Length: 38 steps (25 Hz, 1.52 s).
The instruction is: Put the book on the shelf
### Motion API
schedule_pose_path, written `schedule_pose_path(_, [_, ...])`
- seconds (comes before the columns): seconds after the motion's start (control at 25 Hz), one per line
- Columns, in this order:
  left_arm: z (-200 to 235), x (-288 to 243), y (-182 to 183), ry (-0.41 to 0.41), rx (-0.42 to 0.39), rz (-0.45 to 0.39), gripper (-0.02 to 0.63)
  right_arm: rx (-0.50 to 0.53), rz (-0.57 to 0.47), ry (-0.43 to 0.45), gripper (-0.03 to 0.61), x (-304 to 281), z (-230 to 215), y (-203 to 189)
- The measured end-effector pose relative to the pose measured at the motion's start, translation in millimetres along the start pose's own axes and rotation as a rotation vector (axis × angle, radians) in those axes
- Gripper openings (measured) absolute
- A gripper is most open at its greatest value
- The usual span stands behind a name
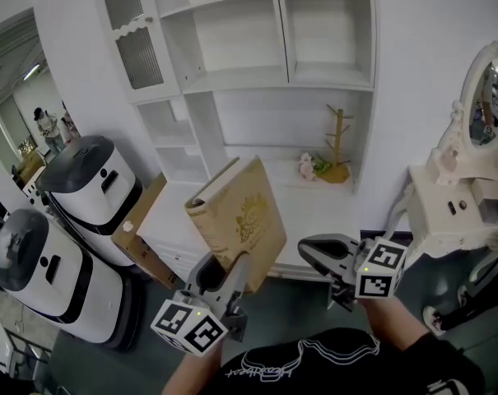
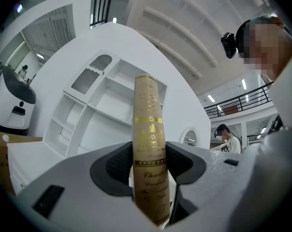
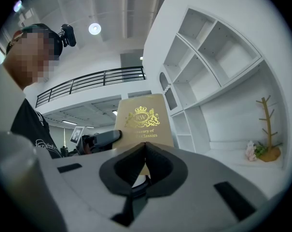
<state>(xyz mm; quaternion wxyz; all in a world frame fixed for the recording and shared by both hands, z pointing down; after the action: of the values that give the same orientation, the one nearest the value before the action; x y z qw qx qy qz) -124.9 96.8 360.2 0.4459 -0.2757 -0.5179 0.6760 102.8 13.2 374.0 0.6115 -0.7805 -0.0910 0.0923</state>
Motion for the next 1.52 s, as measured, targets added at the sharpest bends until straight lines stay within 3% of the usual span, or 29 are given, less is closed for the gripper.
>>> schedule_pose_path(0.32, [71.9,-35.7,43.0,-0.027,-0.017,-0.001,0.201,-0.001,-0.015,-0.040,0.006,-66.2,-37.9,27.0])
schedule_pose_path(0.96, [125.9,-77.4,57.7,-0.038,-0.063,-0.044,0.199,0.004,-0.031,-0.050,0.006,-110.6,-80.7,26.9])
schedule_pose_path(1.52, [166.3,-170.6,110.8,0.020,-0.159,-0.132,0.199,-0.022,-0.017,-0.012,0.006,-141.1,-193.6,57.5])
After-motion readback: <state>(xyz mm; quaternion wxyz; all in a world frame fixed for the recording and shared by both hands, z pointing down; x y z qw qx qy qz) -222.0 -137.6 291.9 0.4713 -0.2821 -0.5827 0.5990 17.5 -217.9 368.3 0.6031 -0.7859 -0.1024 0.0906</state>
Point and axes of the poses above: the fingertips, and each gripper's own axes: x backward along the fingers, z to its left, y out of its top, the point moved 8 cm from there along x, backward along the fingers, and after that the axes turned 4 degrees about z, right-handed, at the moved point
